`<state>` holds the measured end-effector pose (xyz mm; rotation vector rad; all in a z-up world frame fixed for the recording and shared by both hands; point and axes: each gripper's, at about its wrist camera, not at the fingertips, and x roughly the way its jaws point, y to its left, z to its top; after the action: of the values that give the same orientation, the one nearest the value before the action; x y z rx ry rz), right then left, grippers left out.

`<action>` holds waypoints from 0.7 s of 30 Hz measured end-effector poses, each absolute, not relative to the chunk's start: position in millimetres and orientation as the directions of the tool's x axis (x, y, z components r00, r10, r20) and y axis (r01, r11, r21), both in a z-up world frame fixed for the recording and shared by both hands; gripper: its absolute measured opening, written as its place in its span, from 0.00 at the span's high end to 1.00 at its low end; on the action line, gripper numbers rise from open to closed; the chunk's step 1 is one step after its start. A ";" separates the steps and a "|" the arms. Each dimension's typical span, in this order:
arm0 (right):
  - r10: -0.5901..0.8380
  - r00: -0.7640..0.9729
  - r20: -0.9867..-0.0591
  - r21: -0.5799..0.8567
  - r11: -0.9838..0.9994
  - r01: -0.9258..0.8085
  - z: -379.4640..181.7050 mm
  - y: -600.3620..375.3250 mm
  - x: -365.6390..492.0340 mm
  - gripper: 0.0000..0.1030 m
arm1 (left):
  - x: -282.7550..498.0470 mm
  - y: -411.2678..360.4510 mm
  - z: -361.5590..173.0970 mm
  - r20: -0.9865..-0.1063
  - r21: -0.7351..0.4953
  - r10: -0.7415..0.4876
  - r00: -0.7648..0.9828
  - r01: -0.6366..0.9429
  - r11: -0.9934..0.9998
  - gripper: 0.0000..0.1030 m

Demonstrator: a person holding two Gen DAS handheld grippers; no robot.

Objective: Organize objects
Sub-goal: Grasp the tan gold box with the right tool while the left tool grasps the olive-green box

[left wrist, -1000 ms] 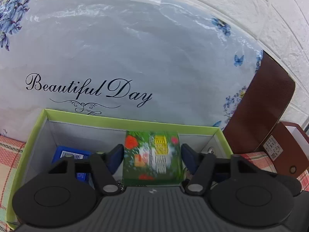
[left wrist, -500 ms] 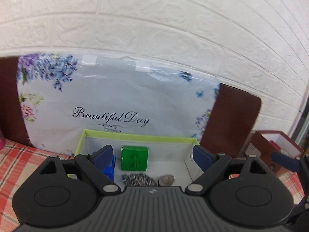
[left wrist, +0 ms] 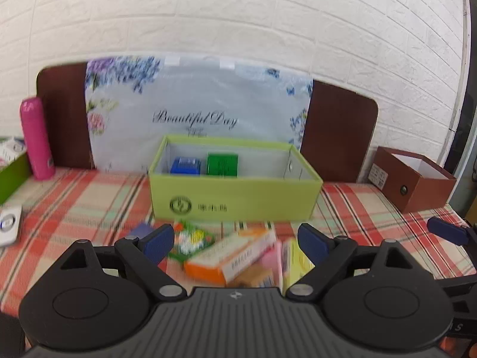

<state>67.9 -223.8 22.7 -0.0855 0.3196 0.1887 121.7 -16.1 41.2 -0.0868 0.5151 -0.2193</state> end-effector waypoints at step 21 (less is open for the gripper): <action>0.150 0.818 -0.556 0.068 0.988 -0.135 -63.0 -213.3 36.9 0.00 | 91.8 46.7 -23.7 -0.596 -0.128 -0.100 0.797 0.028 0.991 0.10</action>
<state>36.9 -213.3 -63.0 0.0256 0.5942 0.1520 91.8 46.7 -23.7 -0.1146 0.6457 -0.0690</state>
